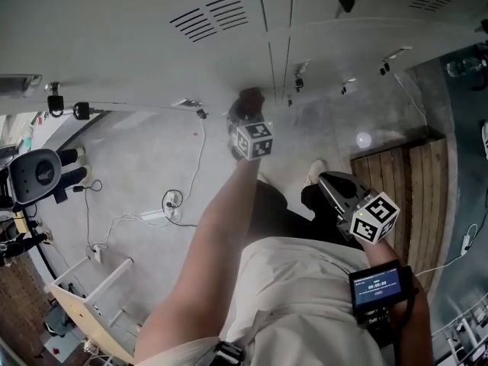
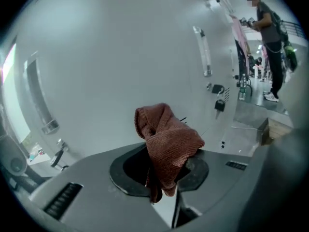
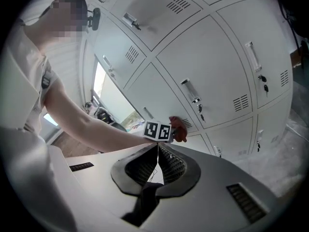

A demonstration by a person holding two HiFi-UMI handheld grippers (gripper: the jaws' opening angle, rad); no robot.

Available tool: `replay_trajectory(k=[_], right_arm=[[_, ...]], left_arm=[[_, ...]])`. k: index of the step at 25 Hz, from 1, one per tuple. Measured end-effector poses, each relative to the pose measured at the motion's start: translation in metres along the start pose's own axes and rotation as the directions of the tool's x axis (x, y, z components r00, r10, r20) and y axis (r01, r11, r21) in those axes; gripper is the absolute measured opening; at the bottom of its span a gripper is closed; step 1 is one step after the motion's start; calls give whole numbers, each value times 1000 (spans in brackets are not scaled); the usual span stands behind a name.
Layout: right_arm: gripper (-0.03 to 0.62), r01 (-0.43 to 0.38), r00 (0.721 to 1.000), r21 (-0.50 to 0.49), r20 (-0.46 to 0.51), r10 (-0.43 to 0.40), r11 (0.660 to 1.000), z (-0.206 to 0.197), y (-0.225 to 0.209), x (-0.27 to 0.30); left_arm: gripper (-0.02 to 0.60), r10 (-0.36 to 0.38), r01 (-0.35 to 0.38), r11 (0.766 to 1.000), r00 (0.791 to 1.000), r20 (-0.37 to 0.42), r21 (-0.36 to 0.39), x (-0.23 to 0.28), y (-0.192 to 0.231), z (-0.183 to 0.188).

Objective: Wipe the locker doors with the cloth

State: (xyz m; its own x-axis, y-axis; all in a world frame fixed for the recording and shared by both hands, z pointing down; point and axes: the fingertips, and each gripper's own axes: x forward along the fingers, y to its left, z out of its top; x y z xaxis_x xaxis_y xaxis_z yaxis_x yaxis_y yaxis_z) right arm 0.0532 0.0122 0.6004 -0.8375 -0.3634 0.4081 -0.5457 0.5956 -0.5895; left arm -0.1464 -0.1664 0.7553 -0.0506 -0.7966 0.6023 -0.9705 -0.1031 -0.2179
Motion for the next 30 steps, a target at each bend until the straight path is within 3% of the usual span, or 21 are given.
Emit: replay_trajectory(k=[3,6,10,15,17,21,23,25,30], right_arm=[[18,-28,999,-22,-25,27,999,-7,1,19],[18,-48,998,-30,-38,47,998,-12,5,34],[18,-66,997,-34,-51,64,997,-15,10,44],[18,-61,996,-4,-69,61,998,-21,12,40],[18,-58,996,0,-72,58,998,-23,9,39],[18,-33,999,3,-44,33,999,-22,-10,37],[18,-13,1000,14,-26,13,1000,-22,-22,34],[18,2,1000,25,-15,-2,1000,-21,-32,30],[18,16,1000,34,9,-16,999,-10,-44,24]], left_arm=[[71,109,-115,985,993,-53,-131,-8,48,-38],[71,193,-219,937,974,-120,-272,-18,90,-75],[71,263,-286,923,957,-123,-256,-32,136,-95],[71,280,-291,936,957,-81,-199,-41,162,-87],[71,271,-290,930,956,-115,-227,-32,158,-97],[71,275,-323,892,943,-189,-315,-11,139,-111],[71,250,-299,899,950,-187,-319,-1,115,-104],[71,198,-239,924,967,-160,-300,7,81,-90],[71,-24,15,982,999,-49,-189,27,-21,-30]])
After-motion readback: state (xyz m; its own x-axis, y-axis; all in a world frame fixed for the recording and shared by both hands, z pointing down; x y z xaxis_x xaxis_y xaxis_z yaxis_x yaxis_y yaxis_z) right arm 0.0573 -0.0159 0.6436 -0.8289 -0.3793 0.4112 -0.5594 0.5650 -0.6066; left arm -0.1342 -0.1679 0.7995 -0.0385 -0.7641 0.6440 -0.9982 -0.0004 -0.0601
